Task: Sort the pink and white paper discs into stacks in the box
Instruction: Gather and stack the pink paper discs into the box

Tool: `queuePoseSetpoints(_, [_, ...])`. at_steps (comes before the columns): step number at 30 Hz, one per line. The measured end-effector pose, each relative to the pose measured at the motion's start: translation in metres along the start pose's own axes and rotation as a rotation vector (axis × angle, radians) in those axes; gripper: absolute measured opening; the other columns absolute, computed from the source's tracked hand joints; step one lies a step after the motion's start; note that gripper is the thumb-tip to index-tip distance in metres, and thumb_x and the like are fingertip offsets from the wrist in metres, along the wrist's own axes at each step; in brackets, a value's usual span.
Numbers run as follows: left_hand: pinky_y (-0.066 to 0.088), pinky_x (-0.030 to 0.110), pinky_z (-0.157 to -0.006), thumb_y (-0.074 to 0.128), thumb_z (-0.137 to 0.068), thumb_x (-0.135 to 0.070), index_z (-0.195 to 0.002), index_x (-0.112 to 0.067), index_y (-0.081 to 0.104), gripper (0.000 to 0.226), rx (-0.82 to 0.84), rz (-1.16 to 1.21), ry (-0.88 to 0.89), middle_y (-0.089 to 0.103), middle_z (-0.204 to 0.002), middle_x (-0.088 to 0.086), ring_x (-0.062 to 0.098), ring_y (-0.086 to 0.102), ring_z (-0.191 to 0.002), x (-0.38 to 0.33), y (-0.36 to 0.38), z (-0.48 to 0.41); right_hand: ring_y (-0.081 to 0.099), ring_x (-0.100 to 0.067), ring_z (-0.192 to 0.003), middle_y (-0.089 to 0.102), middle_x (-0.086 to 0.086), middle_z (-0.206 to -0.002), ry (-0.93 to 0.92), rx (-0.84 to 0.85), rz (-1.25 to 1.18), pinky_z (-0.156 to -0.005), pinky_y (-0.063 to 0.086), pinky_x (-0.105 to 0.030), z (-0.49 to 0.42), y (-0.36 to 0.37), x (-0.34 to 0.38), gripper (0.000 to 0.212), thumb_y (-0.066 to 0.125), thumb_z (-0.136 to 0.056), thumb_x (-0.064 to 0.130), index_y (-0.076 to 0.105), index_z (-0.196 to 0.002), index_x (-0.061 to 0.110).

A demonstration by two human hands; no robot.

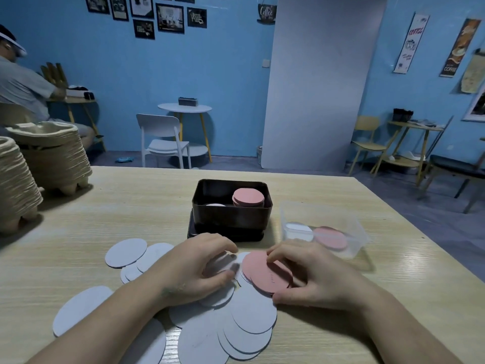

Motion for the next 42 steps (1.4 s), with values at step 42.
queuePoseSetpoints(42, [0.048, 0.029, -0.092, 0.071, -0.074, -0.059, -0.119, -0.038, 0.06, 0.051, 0.012, -0.003, -0.108, 0.06, -0.11, -0.024, 0.004, 0.055, -0.11, 0.014, -0.016, 0.002, 0.065, -0.01, -0.117, 0.067, 0.019, -0.121, 0.075, -0.107, -0.205, -0.097, 0.054, -0.039, -0.003, 0.007, 0.001, 0.042, 0.082, -0.08, 0.034, 0.064, -0.118, 0.034])
Point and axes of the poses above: each hand's wrist, its own z-axis away from the middle knuckle, its own y-axis out of the palm, x = y × z, the point moved 6 cm from there along -z, towards the middle knuckle
